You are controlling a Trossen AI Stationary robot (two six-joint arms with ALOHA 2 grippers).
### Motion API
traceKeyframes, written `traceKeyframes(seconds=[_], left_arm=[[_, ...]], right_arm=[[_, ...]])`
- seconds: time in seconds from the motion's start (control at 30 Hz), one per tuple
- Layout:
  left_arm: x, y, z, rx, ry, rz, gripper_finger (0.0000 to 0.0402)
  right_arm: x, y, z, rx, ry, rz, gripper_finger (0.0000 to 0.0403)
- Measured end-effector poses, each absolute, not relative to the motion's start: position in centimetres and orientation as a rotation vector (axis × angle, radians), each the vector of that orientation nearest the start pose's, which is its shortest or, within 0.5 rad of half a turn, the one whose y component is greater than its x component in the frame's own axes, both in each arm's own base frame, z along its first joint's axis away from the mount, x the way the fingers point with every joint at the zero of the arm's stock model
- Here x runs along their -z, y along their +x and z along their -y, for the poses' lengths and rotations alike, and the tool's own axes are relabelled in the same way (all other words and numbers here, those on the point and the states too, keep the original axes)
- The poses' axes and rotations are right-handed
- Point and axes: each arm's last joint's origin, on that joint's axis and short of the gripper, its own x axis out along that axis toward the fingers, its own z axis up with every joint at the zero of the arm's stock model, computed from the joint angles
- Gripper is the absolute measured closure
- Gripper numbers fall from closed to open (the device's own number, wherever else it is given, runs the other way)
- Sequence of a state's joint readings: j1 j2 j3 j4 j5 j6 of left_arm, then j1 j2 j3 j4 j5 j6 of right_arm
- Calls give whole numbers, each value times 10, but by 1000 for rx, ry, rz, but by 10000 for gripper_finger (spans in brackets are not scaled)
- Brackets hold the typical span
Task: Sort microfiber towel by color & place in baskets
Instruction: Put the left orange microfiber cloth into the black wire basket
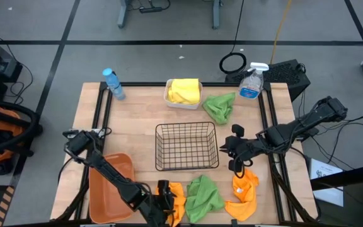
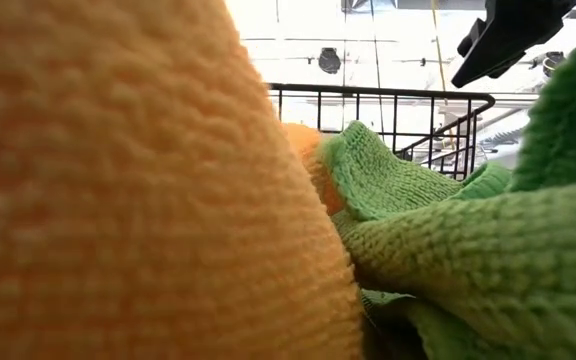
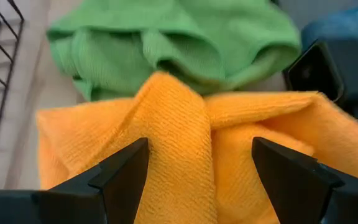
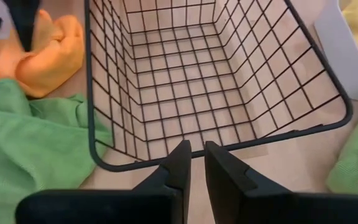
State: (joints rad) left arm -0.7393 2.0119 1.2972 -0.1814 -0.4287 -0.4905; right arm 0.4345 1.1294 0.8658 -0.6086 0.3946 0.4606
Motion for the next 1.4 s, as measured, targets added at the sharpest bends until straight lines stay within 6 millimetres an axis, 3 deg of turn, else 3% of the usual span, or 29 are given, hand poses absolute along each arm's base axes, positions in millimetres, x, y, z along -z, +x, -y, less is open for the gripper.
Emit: traceKeyframes(seconds=[0.4,0.53,0.7,0.87,1.0,1.23,1.4], left_arm=[[-123,320,270,77,73,-862,89],[-115,325,266,59,75,-873,99],[-110,331,259,51,65,-894,160],[-110,334,255,42,65,-898,277],[-123,332,251,70,69,-902,377],[-181,328,242,60,26,-770,365],[-229,318,236,70,53,-632,379]], right_arm=[[-264,202,-89,125,103,-775,365],[-264,202,-89,126,106,-775,365],[-264,202,-89,126,106,-775,365],[-265,202,-92,115,122,-760,365],[-268,201,-102,67,129,-725,365],[-275,195,-123,11,119,-625,365],[-281,186,-141,43,93,-512,365]])
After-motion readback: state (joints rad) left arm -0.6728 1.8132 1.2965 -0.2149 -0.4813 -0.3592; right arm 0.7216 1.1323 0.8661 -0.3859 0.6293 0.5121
